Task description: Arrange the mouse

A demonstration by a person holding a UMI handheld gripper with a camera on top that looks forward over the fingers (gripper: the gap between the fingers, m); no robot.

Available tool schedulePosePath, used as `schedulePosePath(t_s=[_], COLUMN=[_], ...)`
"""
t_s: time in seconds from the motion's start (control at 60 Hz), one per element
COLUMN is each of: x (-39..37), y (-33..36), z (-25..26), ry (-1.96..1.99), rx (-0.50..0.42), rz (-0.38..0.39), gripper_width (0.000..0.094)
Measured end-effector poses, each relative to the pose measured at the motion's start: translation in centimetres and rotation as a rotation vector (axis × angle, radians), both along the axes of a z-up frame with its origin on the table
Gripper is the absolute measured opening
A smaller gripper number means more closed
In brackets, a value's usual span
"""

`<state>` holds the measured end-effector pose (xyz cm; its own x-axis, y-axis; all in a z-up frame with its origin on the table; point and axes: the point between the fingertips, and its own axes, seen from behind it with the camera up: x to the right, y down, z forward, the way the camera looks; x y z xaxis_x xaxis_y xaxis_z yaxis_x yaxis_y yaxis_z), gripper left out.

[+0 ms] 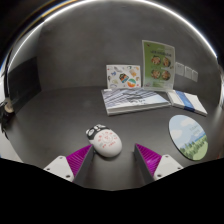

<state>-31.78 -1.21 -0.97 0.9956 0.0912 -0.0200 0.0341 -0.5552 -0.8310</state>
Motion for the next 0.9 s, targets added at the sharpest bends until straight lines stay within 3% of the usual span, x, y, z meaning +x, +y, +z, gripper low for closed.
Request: schedulePosePath(t_s=[0.25,0.317,0.533,0.633,0.7,0.817,0.9], x=[-0.7,-1.4,-1.8,-2.9,-1.1,8.4,16.2], y=[6.2,6.9,6.5,5.9,5.8,4.8,3.8], z=[-0.2,-0.3,0.2,4.4,8.7,15.5,16.6], ry=[-0.005,-0.006,-0.01,0.025,0.042,-0.064,-0.115], rx=[-0.053,-0.05,-0.061,0.013,0.083,0.217,0.242], rz=[-0.05,-0.04,-0.077,-0.033,-0.042,-0.114,-0.189], gripper_width=[0.0824,0.0562,0.0445,0.0445,0.0445,0.0444,0.0441])
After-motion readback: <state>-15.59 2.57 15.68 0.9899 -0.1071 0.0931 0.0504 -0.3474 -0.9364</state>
